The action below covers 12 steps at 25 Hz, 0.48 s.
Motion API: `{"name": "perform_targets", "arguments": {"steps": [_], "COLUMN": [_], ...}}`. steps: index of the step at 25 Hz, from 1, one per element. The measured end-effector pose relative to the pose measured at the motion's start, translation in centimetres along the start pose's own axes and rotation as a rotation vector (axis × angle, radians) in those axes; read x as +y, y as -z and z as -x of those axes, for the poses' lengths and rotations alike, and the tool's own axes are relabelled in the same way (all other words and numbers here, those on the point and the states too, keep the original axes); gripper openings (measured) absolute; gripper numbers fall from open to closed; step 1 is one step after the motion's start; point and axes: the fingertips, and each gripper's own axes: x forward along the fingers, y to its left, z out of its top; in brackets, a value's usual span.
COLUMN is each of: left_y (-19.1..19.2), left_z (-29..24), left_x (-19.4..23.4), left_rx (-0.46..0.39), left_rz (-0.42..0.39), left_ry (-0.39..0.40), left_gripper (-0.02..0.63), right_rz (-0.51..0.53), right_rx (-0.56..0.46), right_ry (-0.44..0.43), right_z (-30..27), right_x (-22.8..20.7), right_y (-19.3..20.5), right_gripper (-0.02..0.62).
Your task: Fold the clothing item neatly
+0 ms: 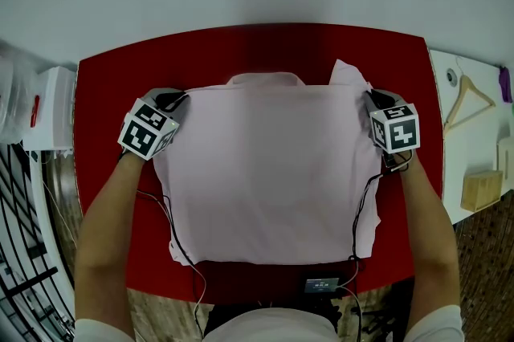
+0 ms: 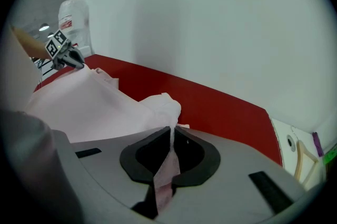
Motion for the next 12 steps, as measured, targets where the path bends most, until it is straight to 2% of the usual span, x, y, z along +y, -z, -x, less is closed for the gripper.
{"name": "perform_targets", "arguments": {"steps": [4, 7, 8, 9, 11, 12], "left_y": [0.4, 1.0, 1.0, 0.9, 0.9, 1.0], "left_z": [-0.9, -1.4, -1.3, -1.0, -0.3, 0.1], "left_x": [-0.3, -0.4, -0.3, -0.2, -0.1, 0.0], "left_rx": [0.028, 0.037, 0.032, 0.026, 0.016, 0.012], "left_rz": [-0.015, 0.034, 0.049, 0.057, 0.061, 0.062], "left_ry": [-0.01, -0.001, -0.004, -0.007, -0.009, -0.01], "left_gripper": [0.021, 0.03, 0.054, 0.083, 0.11, 0.119], "right_rz": [0.002, 0.015, 0.018, 0.021, 0.024, 0.025], "right_rx": [0.028, 0.034, 0.025, 0.012, -0.016, -0.023], "right_ry": [0.006, 0.013, 0.015, 0.018, 0.026, 0.03], "right_z": [-0.6, -1.2, -1.2, -1.1, -0.6, -0.4], "right_x": [0.1, 0.4, 0.4, 0.4, 0.1, 0.0], "right_y": [1.2, 1.6, 1.4, 1.1, 0.6, 0.4], "right_gripper": [0.032, 0.032, 0.034, 0.042, 0.115, 0.128]}}
